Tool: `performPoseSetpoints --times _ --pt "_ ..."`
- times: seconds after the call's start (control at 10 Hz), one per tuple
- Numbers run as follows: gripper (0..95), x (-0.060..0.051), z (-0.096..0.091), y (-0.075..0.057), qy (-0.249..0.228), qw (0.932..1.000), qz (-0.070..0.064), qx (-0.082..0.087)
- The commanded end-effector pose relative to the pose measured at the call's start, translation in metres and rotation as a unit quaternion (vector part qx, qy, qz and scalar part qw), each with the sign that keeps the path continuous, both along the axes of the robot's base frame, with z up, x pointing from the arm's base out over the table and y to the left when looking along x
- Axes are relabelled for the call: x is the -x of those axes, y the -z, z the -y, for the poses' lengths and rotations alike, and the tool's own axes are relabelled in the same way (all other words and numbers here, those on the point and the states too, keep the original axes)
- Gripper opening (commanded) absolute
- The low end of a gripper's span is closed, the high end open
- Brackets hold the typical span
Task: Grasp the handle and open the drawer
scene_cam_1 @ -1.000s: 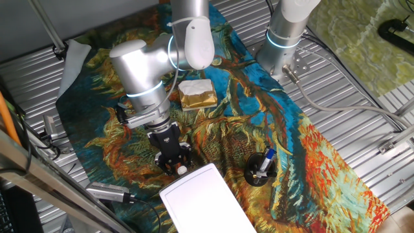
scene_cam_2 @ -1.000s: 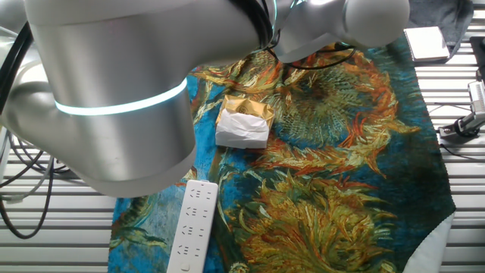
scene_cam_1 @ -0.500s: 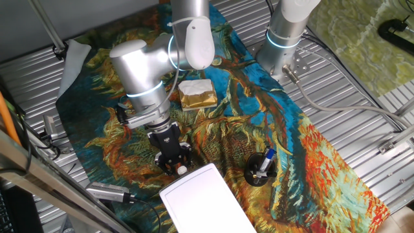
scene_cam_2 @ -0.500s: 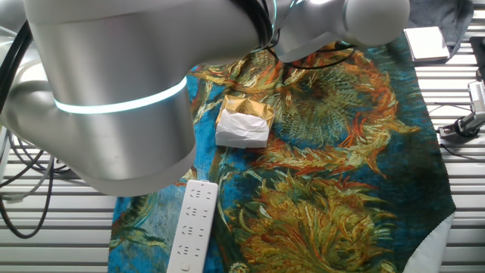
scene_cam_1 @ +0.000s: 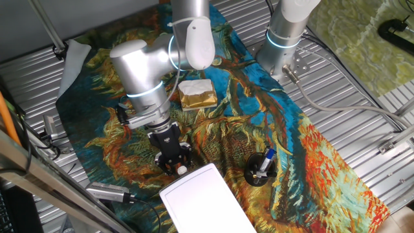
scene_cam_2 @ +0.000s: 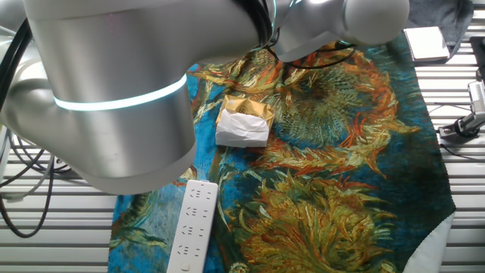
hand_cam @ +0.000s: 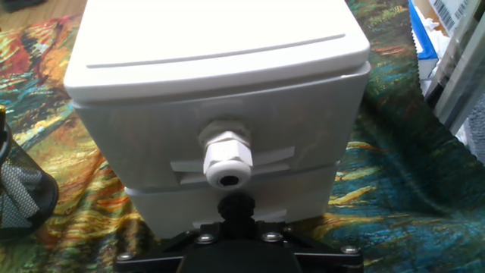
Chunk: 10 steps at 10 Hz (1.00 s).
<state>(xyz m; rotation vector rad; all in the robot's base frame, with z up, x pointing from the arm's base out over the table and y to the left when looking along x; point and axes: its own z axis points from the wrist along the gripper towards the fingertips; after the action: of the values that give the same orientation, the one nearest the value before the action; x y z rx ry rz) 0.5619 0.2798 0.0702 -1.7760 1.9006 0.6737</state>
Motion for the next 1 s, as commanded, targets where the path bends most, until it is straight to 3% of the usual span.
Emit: performPoseSetpoints --times 0.1,1.0 --pt "0.0 0.0 0.001 0.001 -0.002 1.0 0.002 0.0" --pt "0.0 -0.001 0.018 0.002 -0.018 0.9997 0.015 -0.003"
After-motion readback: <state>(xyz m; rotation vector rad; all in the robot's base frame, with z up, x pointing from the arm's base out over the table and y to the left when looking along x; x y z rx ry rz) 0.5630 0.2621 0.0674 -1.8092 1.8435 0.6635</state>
